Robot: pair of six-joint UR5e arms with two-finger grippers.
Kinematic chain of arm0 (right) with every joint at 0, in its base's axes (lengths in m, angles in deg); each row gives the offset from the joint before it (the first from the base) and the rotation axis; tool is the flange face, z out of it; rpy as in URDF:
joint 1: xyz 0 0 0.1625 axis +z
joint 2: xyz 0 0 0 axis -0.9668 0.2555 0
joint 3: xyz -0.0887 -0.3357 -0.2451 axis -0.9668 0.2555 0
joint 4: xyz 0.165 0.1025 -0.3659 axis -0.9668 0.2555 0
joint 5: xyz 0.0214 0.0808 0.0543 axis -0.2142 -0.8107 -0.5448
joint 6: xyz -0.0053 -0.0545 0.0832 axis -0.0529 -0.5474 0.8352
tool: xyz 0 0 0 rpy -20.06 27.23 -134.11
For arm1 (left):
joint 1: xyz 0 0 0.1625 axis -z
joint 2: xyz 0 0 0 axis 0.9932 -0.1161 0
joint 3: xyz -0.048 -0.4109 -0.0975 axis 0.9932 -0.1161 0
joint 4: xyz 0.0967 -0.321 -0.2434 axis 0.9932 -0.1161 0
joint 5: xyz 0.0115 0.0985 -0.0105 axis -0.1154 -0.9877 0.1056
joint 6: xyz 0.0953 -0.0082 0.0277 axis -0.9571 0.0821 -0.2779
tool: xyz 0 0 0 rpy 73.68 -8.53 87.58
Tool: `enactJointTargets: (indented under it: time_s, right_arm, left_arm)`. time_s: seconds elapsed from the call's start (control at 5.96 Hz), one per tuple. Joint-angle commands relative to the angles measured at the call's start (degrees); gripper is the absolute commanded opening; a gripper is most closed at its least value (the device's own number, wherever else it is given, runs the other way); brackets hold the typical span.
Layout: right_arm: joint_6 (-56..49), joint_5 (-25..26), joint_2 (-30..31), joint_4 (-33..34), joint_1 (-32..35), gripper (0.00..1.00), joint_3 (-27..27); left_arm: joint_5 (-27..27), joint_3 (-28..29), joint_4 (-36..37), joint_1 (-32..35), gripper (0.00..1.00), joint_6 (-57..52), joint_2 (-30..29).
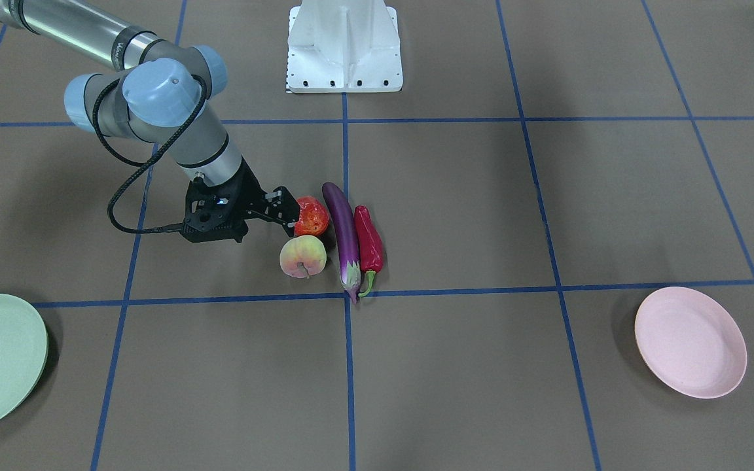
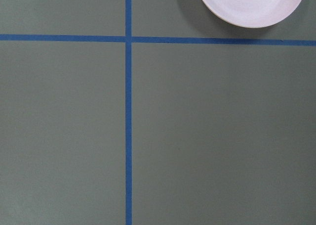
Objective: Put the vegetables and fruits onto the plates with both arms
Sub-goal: 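Move the right gripper over the peach beside the pomegranate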
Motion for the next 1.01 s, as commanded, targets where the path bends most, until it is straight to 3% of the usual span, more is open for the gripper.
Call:
enactJointTargets:
  time_s: [0.0, 0.84]
  right_arm:
    - [0.35, 0.98, -2.97, -0.08, -0.57, 1.00, 3.59]
    - [0.44, 1.16, -5.10, -0.08, -2.15, 1.00, 7.39]
  left_arm:
    - [0.00, 0.50, -0.09, 0.00, 1.00, -0.09, -0.03]
    - [0.00, 0.85, -0.44, 0.00, 1.00, 0.00, -0.21]
